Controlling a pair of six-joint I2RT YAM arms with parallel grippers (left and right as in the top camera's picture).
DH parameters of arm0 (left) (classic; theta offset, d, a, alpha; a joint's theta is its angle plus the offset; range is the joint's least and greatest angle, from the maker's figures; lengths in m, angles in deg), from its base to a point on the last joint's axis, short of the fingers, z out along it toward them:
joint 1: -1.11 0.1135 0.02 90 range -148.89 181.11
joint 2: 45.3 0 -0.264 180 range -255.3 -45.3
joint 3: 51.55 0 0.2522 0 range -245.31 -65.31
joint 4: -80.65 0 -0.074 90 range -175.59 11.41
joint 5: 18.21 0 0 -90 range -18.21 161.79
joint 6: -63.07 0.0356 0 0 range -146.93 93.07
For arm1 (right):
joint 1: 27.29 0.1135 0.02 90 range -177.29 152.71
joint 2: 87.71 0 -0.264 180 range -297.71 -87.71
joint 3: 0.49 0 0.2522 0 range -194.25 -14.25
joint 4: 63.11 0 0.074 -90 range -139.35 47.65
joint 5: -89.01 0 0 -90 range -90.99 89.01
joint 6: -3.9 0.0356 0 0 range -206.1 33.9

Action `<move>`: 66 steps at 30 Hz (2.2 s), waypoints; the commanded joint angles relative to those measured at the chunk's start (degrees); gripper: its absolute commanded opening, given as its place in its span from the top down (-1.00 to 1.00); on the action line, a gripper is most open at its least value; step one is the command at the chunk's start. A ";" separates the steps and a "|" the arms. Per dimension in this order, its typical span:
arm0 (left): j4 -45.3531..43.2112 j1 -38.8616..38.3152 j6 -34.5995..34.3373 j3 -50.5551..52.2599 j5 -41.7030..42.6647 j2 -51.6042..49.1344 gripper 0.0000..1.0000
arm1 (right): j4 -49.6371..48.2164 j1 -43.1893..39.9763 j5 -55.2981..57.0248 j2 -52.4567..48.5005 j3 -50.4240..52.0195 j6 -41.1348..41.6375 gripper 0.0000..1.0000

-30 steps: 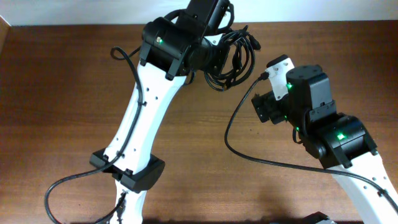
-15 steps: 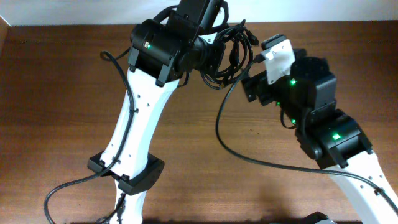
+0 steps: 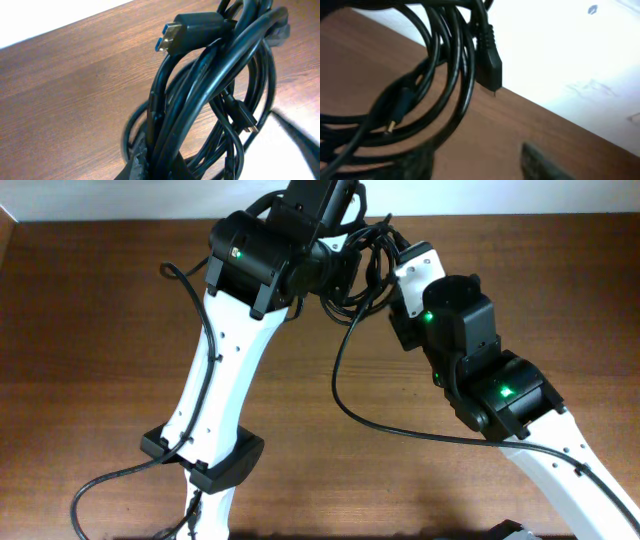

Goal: Untangle cables

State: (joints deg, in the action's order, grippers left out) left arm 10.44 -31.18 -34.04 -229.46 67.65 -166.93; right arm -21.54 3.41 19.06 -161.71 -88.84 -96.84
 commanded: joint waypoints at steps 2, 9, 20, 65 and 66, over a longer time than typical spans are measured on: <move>-0.81 0.20 0.33 -1.33 -0.42 2.51 1.00 | -0.13 0.00 0.33 0.76 -0.98 0.02 0.02; -0.92 0.20 0.33 -1.33 -1.33 2.51 1.00 | 1.53 0.04 -5.99 0.76 -0.98 0.26 -0.83; -0.76 0.17 0.31 -1.33 -1.49 2.51 1.00 | 1.95 0.09 -10.40 -1.03 -0.98 0.68 0.92; 0.50 4.72 -1.38 20.57 4.44 9.09 1.00 | 33.11 -3.10 0.52 -2.45 -18.64 11.02 -0.97; 0.35 4.72 -1.38 20.55 4.44 9.09 1.00 | 33.44 -2.99 -1.79 -2.45 -18.64 11.04 -0.98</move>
State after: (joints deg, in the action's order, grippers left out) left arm 11.40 -26.59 -35.57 -208.98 70.19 -158.71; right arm 11.29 0.52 19.56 -165.07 -106.12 -86.29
